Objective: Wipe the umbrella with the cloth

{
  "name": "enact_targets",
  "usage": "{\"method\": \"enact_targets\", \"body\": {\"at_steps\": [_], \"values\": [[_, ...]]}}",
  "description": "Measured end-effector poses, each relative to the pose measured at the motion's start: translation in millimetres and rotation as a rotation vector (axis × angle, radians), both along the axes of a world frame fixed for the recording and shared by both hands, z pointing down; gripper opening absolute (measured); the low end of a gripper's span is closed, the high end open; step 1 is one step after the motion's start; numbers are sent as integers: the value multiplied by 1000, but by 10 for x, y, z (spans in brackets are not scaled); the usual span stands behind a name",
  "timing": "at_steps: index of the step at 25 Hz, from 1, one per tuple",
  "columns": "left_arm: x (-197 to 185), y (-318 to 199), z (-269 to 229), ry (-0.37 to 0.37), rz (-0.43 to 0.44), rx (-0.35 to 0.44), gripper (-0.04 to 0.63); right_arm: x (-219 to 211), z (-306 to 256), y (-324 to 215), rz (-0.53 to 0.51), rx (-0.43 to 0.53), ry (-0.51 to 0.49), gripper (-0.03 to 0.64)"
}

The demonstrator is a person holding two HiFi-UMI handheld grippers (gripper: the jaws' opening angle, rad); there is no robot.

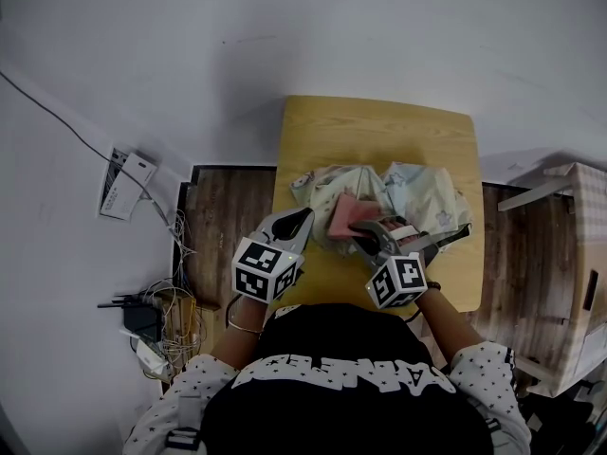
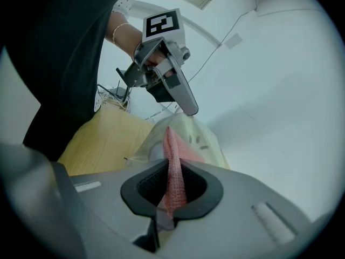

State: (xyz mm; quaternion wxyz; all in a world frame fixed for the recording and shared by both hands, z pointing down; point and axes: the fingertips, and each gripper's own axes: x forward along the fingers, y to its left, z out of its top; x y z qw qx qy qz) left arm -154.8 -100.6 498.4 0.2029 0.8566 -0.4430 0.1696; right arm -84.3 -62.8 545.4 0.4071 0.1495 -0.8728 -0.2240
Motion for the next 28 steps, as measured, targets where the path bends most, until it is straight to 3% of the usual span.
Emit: {"method": "enact_targets", "body": {"at_steps": [17, 28], "values": [[52, 37, 29, 3, 20, -9, 2, -33, 249, 525, -44, -159, 3, 37], [83, 26, 77, 3, 18, -24, 2, -69, 169, 849, -120, -300, -74, 37]]}}
